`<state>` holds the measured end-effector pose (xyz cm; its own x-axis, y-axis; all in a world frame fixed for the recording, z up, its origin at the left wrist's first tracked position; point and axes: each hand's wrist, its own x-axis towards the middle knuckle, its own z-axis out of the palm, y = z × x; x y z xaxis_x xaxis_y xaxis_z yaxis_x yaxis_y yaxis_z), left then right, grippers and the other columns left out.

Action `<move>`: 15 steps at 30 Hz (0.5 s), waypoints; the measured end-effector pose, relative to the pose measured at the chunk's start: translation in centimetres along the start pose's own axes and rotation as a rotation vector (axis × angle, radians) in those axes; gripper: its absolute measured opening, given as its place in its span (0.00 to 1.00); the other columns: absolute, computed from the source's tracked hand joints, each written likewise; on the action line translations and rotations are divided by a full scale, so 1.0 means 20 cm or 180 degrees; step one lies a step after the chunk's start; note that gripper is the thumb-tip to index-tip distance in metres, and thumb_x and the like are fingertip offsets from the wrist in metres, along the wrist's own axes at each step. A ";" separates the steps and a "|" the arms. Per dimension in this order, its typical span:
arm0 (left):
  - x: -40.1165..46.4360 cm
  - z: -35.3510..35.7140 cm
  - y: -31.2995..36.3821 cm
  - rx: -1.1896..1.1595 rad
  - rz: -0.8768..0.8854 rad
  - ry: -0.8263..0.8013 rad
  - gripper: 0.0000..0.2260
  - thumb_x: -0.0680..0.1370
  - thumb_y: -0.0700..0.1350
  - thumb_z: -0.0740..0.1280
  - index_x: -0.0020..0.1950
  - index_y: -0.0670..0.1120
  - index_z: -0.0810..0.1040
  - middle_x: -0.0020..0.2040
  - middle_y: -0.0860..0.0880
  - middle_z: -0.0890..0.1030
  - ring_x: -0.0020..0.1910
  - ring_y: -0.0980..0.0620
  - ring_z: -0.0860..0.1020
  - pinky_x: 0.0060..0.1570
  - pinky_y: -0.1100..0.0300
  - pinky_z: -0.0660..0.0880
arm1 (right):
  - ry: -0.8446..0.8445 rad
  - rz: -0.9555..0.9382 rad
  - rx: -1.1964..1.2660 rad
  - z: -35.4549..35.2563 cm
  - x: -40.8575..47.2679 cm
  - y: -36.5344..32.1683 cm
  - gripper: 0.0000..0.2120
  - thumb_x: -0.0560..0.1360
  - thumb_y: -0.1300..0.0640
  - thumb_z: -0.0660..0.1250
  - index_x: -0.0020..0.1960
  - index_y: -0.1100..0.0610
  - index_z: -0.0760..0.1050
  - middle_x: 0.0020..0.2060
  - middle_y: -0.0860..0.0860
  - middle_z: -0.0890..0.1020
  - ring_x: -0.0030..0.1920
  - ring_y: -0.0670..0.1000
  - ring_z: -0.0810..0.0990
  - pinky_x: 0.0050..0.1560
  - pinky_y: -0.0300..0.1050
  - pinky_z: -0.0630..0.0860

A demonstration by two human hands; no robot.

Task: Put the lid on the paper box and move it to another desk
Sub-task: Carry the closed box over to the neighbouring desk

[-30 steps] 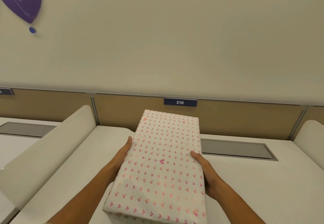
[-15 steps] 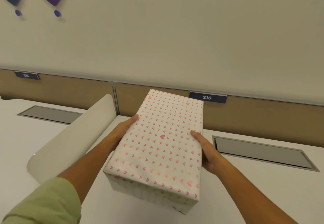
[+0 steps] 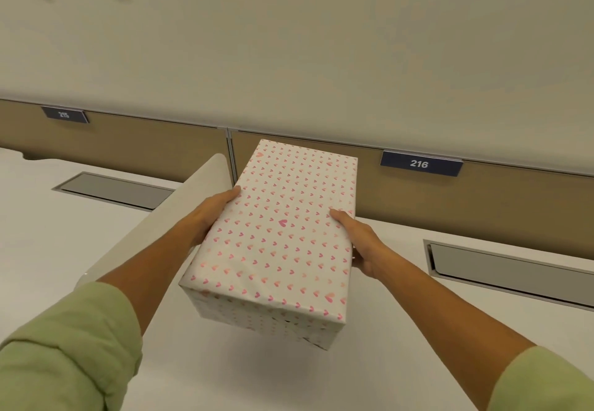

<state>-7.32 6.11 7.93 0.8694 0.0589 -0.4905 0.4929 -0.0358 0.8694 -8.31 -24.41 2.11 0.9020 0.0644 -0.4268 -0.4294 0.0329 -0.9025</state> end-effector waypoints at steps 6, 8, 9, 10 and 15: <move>0.20 -0.15 -0.01 0.0255 -0.0217 0.0105 0.19 0.76 0.63 0.62 0.58 0.50 0.77 0.50 0.46 0.85 0.45 0.44 0.85 0.39 0.51 0.80 | -0.0050 0.0079 0.0009 0.14 0.16 0.05 0.26 0.71 0.35 0.71 0.60 0.51 0.76 0.48 0.52 0.89 0.51 0.56 0.87 0.51 0.57 0.81; 0.26 -0.19 -0.01 0.0336 -0.0281 0.0146 0.19 0.77 0.62 0.61 0.57 0.50 0.76 0.51 0.45 0.85 0.47 0.42 0.85 0.41 0.49 0.80 | -0.0057 0.0065 0.0014 0.19 0.21 0.07 0.26 0.71 0.36 0.71 0.61 0.50 0.75 0.49 0.51 0.88 0.52 0.56 0.86 0.53 0.59 0.81; 0.29 -0.21 0.00 0.0385 -0.0305 0.0184 0.18 0.77 0.62 0.61 0.56 0.50 0.76 0.50 0.45 0.85 0.46 0.42 0.85 0.40 0.49 0.80 | -0.0067 0.0053 0.0022 0.22 0.24 0.07 0.26 0.71 0.36 0.71 0.62 0.50 0.74 0.50 0.51 0.88 0.52 0.56 0.86 0.54 0.59 0.81; 0.32 -0.23 0.00 0.0443 -0.0321 0.0221 0.17 0.77 0.62 0.61 0.55 0.51 0.76 0.47 0.46 0.86 0.43 0.43 0.86 0.39 0.50 0.80 | -0.0073 0.0042 0.0036 0.24 0.27 0.08 0.27 0.70 0.36 0.72 0.63 0.50 0.74 0.51 0.51 0.87 0.53 0.56 0.86 0.55 0.60 0.80; 0.46 -0.34 0.00 0.0592 -0.0359 0.0390 0.19 0.78 0.61 0.60 0.57 0.48 0.76 0.48 0.45 0.85 0.43 0.42 0.85 0.39 0.49 0.79 | -0.0129 0.0074 0.0055 0.38 0.39 0.08 0.33 0.68 0.35 0.73 0.67 0.49 0.71 0.56 0.51 0.85 0.56 0.56 0.83 0.60 0.64 0.78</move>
<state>0.44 13.34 3.94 0.8035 0.1931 -0.5631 0.5942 -0.2043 0.7779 -2.28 -16.34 -2.28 0.8895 0.1059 -0.4445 -0.4511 0.0483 -0.8912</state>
